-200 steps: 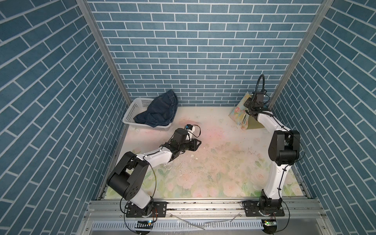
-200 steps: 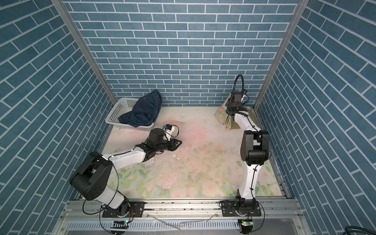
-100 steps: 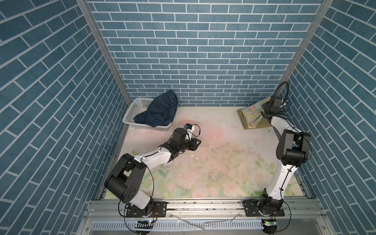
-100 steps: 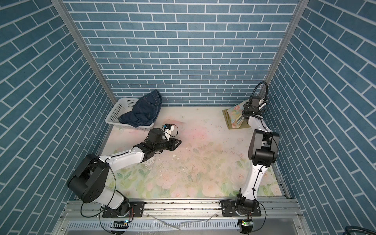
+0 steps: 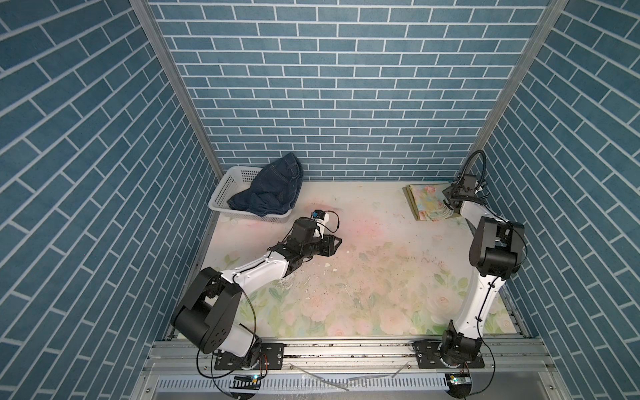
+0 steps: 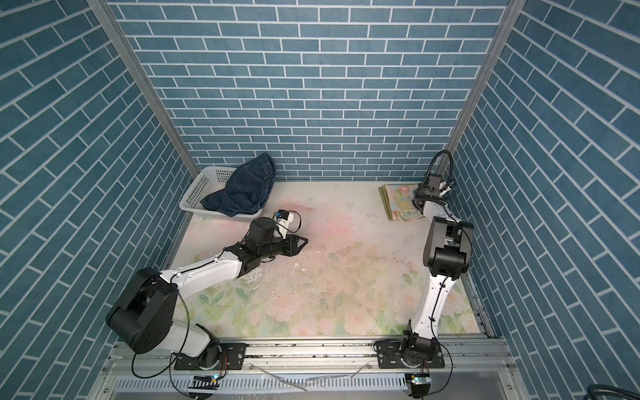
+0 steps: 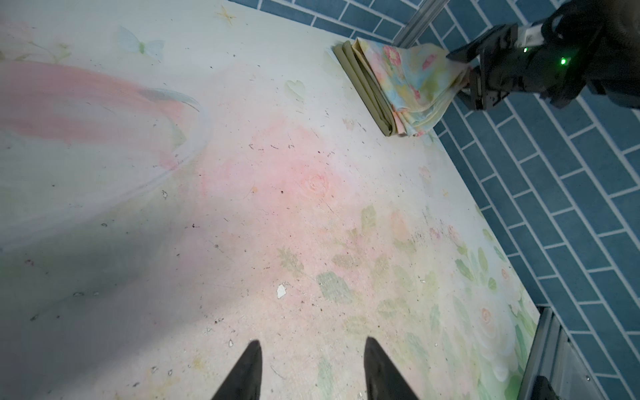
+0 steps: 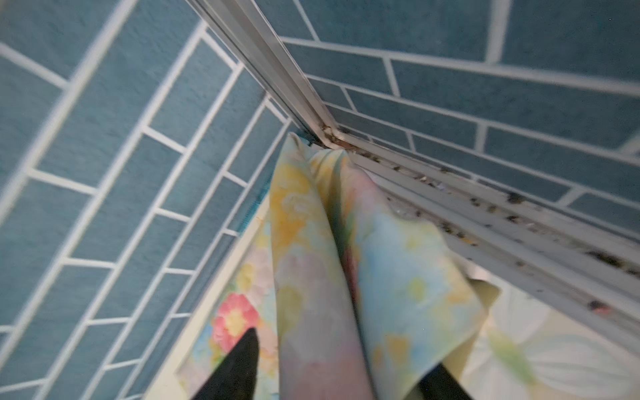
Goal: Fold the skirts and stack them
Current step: 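Lower the floral skirt onto the olive skirt and open the right gripper, then grasp the denim skirt in the basket with the left gripper while the right withdraws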
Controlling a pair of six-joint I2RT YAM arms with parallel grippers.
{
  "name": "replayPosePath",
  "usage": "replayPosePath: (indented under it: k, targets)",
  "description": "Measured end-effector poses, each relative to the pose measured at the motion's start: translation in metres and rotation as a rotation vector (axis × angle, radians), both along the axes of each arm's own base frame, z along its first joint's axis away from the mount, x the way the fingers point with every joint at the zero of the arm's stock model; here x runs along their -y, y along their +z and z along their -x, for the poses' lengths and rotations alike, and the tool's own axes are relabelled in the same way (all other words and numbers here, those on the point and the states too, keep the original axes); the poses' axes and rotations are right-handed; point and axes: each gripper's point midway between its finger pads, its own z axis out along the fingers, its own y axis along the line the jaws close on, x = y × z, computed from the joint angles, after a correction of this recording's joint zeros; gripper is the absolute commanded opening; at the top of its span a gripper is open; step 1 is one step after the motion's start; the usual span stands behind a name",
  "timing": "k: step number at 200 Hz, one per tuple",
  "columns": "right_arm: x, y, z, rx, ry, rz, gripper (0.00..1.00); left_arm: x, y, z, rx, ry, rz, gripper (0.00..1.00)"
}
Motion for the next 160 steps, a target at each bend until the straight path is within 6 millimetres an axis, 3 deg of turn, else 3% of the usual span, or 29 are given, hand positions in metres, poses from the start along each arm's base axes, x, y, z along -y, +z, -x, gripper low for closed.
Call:
replayPosePath:
  k: [22,35,48,70,82,93,112,133,160]
  targets:
    - [0.007,-0.002,0.012,-0.066,-0.002,0.045,0.93,-0.005,0.012,-0.006,0.005,0.037,-0.027,0.85]
    - [0.01,0.007,0.02,-0.088,-0.003,0.076,0.96,-0.009,0.028,-0.012,0.034,0.061,-0.047,0.97]
    - [0.01,0.028,0.027,-0.085,0.0,0.128,0.97,-0.013,0.048,-0.019,0.071,0.09,-0.065,1.0]
    - [-0.001,0.085,0.044,-0.028,0.031,0.262,0.97,-0.024,0.088,-0.029,0.149,0.157,-0.09,1.0]
    - [-0.021,0.118,0.054,0.021,0.081,0.335,0.96,-0.034,0.106,-0.036,0.18,0.206,-0.131,1.0]
    - [-0.052,0.147,0.06,0.083,0.154,0.387,0.94,-0.044,0.121,-0.044,0.203,0.257,-0.177,1.0]
    - [-0.108,0.177,0.072,0.171,0.301,0.432,0.91,-0.069,0.14,-0.061,0.223,0.353,-0.261,1.0]
    - [-0.167,0.182,0.085,0.211,0.47,0.447,0.89,-0.108,0.14,-0.083,0.208,0.471,-0.383,1.0]
    - [-0.212,0.152,0.107,0.178,0.618,0.437,0.84,-0.145,0.112,-0.103,0.161,0.552,-0.604,0.92]
